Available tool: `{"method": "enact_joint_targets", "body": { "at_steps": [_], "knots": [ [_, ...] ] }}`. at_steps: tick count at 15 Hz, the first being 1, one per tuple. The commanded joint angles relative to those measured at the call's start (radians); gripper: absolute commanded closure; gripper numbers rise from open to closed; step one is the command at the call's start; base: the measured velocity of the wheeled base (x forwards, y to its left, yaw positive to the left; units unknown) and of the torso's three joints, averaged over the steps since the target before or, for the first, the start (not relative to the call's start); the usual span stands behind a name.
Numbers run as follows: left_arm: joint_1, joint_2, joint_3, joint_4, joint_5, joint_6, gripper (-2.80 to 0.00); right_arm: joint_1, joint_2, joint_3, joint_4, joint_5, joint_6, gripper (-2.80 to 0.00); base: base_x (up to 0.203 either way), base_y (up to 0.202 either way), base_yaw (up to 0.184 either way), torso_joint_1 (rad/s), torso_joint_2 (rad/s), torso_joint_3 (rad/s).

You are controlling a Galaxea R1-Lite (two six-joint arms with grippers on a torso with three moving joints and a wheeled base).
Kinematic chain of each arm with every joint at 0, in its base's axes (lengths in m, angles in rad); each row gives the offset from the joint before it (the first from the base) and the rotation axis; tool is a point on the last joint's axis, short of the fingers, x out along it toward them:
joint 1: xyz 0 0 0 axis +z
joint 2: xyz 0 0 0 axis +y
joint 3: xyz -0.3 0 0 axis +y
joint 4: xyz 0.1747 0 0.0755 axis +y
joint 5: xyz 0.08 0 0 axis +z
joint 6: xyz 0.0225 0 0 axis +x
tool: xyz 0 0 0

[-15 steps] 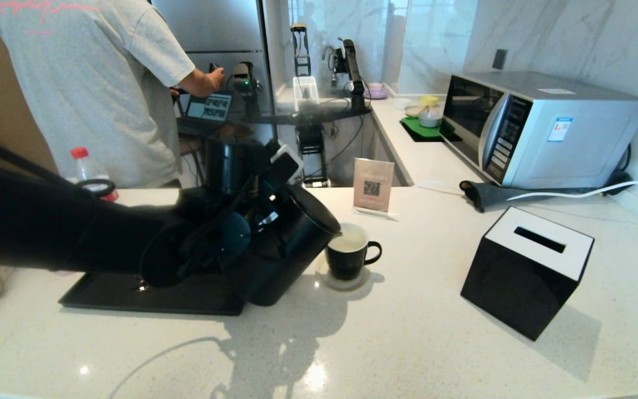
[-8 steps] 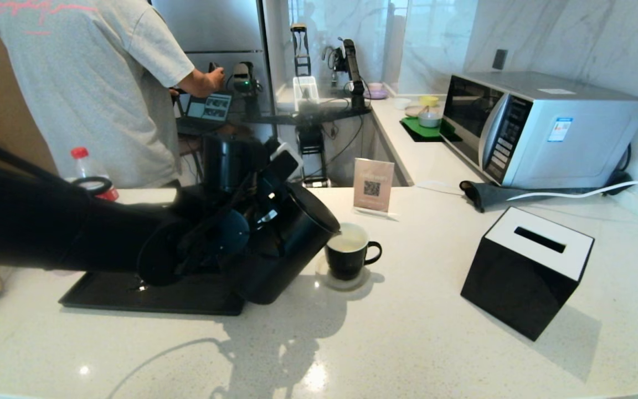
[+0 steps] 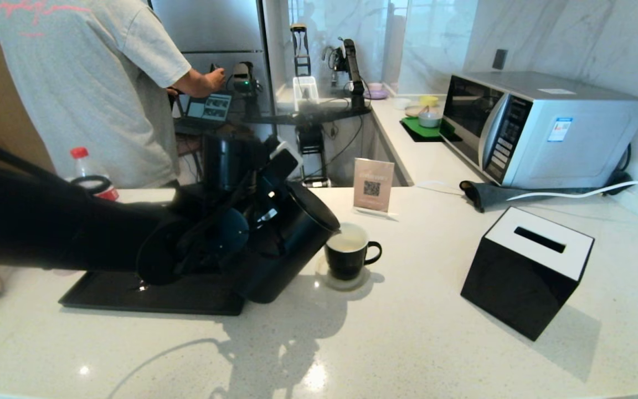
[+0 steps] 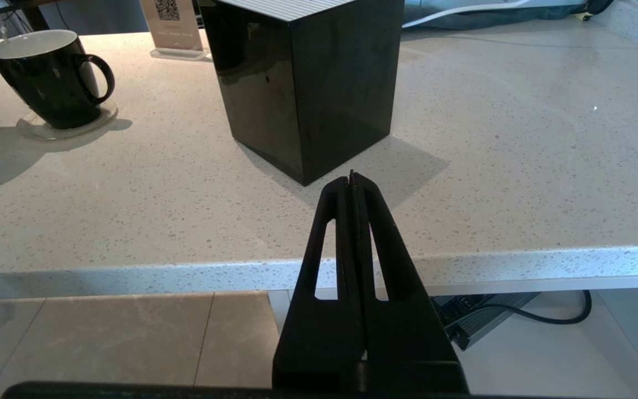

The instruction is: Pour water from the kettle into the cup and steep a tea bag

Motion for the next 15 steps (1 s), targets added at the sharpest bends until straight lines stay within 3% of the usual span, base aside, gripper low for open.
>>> {"method": "enact_joint_targets", "body": {
  "at_steps": [1, 15],
  "knots": [
    [-0.001, -0.001, 0.001, -0.002, 0.004, 0.004, 0.00, 0.001, 0.000, 0.000, -0.001, -0.001, 0.000, 0.00, 0.000, 0.000, 0.000, 0.000, 0.00, 0.000],
    [-0.006, -0.007, 0.002, 0.021, 0.005, 0.004, 0.00, 0.001, 0.000, 0.000, 0.000, -0.001, 0.000, 0.00, 0.000, 0.000, 0.000, 0.000, 0.00, 0.000]
  ]
}}
